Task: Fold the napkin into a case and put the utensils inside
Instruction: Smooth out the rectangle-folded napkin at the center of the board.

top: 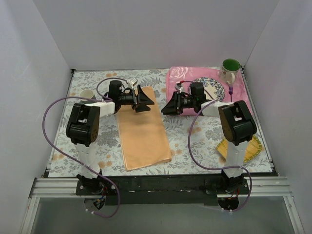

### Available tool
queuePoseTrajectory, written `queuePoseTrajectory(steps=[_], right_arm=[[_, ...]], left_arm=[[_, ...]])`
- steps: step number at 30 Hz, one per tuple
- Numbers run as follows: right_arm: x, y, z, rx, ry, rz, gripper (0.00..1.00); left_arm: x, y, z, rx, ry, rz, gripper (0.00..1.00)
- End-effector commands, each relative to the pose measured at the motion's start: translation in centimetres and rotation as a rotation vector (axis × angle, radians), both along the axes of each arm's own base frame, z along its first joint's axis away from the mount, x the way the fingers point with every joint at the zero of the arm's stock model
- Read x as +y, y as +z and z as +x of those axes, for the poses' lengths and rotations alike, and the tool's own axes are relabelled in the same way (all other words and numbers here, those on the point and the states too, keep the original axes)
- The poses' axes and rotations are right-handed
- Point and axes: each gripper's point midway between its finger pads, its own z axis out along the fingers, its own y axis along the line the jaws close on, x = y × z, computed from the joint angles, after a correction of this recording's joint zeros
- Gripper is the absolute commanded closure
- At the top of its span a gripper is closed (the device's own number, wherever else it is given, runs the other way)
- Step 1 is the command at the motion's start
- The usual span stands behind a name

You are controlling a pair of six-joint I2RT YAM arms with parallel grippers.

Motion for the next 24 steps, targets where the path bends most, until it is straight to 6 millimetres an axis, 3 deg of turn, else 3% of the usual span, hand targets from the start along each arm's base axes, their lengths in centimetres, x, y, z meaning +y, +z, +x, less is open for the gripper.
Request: queuePoseTrajectory(steps=[1,6,10,15,20,24], right_arm=[[-0.8,2.4,-3.3,-0.055,0.06,0.005,0.48],[-0.3,0.9,-6.3,-0.004,0.108,-0.004,0.37],[0.4,-0.2,-7.7,0.011,0.122,0.006,0.29],[1.3,-2.0,-8.4,0.053,0.13,-0.007,0.29],[1.4,-4.6,-9.4,0.105,0.134,-0.03,0.28],[0.9,-6.4,-10.9,0.161,0.141,-0.05,0.28]], left_arm=[[-2.8,1.7,1.6,0.0,0.017,-0.053,0.1],[-4.7,-0.3,2.3,0.094,0.031,-0.091,0.05],[-5.1,-0.6,3.4,0.089,0.049,-0.094,0.03],[-5.9,-1.5,3.4,0.103,0.042,-0.064,0.02],[-5.6,-5.1,3.7,0.195,0.08,0.003,0.02],[-5.4,-6.5,4.1,0.234,0.097,0.019,0.02]])
